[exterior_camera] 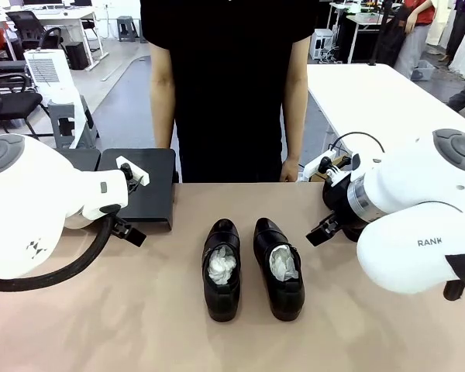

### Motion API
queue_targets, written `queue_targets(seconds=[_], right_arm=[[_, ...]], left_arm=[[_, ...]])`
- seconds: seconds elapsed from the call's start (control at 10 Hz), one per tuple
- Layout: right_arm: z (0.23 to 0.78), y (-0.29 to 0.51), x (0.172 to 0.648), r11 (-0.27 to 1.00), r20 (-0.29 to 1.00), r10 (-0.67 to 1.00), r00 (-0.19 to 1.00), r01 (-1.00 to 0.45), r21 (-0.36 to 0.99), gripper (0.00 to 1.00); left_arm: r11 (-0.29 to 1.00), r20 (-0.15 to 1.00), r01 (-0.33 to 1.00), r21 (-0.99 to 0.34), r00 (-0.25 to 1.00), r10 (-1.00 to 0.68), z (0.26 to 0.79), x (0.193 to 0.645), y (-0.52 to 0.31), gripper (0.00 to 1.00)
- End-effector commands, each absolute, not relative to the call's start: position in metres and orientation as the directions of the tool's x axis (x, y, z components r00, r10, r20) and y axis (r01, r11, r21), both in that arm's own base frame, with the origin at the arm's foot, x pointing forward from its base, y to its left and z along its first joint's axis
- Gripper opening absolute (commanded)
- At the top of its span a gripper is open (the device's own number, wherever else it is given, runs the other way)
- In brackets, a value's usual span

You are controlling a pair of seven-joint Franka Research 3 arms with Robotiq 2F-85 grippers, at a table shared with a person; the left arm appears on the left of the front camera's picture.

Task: Organize the shoes by placing them on the stand.
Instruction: Pick up one Shoe and place it in the middle of the table.

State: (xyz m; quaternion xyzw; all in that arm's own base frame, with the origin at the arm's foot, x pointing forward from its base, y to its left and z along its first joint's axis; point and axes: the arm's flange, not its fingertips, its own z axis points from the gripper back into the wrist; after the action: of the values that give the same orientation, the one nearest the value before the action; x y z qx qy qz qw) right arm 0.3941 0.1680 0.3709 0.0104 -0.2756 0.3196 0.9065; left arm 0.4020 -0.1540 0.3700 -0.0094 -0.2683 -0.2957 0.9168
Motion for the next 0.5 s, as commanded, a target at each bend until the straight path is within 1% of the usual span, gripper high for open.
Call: queue_targets(seconds=[0.0, 0.4], right_arm=[[0.3709, 0.1680, 0.3942, 0.796, 0.507, 0.572, 0.645, -0.584, -0.156, 1.00], [0.3709, 0.1680, 0.3942, 0.796, 0.507, 0.572, 0.645, -0.584, -0.156, 1.00]], left_arm=[[0.827, 0.498, 0.545, 0.140, 0.683, -0.534, 0.3702, 0.4025, -0.1525, 1.00], [0.827, 0.498, 0.545, 0.140, 0.683, -0.534, 0.3702, 0.4025, -0.1525, 1.00]])
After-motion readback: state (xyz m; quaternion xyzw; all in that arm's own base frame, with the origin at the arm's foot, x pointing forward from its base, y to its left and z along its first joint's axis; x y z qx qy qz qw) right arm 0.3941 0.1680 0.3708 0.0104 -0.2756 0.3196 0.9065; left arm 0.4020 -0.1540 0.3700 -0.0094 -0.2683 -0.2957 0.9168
